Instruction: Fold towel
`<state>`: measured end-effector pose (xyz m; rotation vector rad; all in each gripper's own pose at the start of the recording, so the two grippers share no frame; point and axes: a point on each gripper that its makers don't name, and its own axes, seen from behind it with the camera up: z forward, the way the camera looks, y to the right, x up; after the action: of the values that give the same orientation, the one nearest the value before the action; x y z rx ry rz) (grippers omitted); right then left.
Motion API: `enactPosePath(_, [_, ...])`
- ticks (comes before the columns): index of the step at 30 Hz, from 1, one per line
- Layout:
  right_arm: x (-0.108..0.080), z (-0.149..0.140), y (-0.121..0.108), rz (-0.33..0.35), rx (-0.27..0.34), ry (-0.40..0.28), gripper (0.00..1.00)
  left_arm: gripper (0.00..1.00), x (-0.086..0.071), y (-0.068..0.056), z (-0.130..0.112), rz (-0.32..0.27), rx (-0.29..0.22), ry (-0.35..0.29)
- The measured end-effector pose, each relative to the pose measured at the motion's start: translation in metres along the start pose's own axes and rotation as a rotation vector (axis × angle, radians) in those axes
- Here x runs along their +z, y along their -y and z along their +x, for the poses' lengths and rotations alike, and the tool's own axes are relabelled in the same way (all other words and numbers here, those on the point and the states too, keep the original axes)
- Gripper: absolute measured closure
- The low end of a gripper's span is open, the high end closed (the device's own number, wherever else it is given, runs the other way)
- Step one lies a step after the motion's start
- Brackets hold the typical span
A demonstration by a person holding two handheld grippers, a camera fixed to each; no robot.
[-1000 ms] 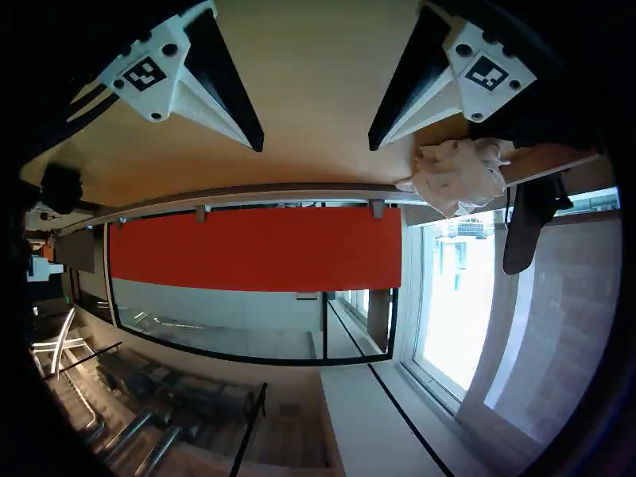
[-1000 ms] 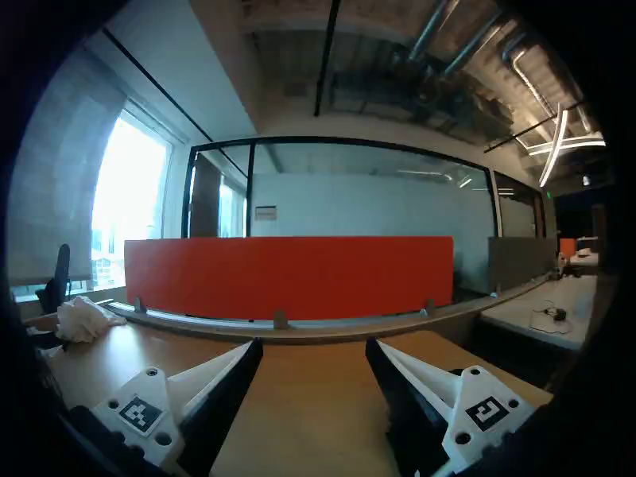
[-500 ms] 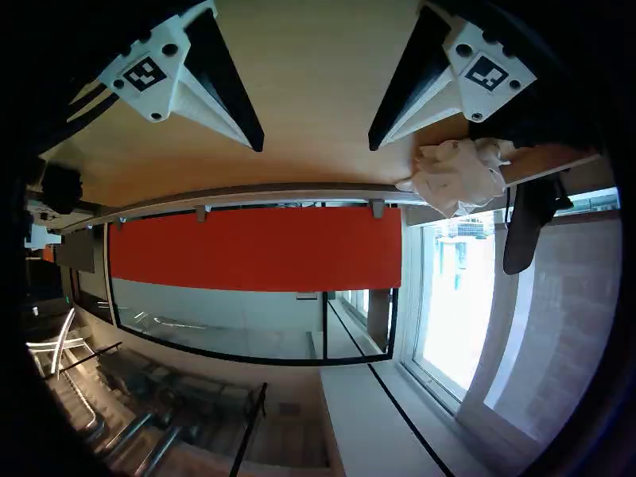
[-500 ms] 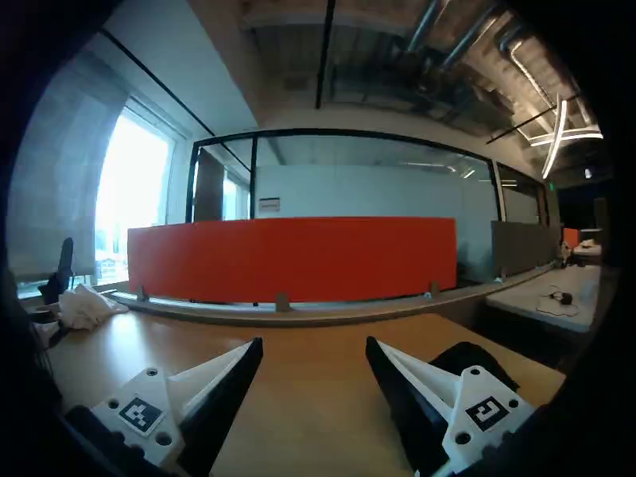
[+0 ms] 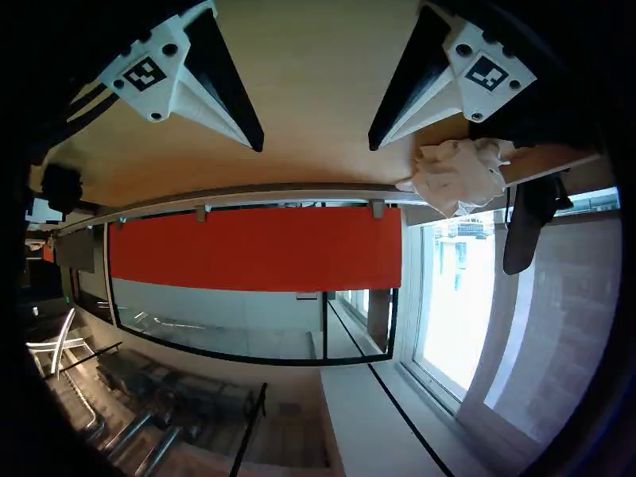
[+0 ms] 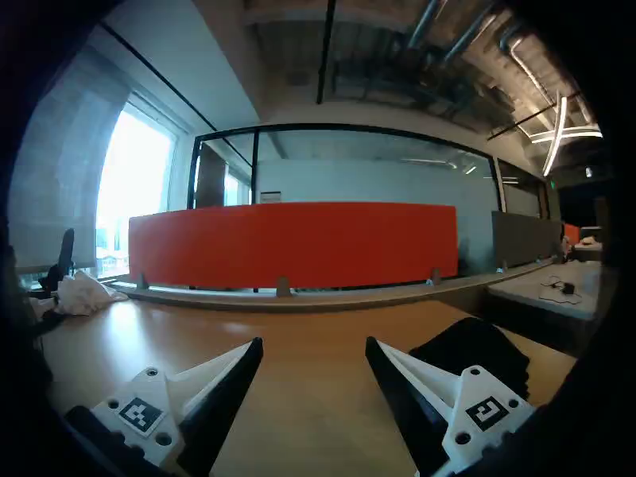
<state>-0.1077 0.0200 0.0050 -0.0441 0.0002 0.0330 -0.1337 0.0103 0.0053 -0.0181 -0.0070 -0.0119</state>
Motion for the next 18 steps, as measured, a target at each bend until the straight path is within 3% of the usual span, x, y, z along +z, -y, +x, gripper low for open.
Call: enactPosePath(18, [0.0,-0.019,0.001,0.008,-0.023,0.004,0.0,0.02,-0.001,0.0,0.0,0.0,0.0,0.0])
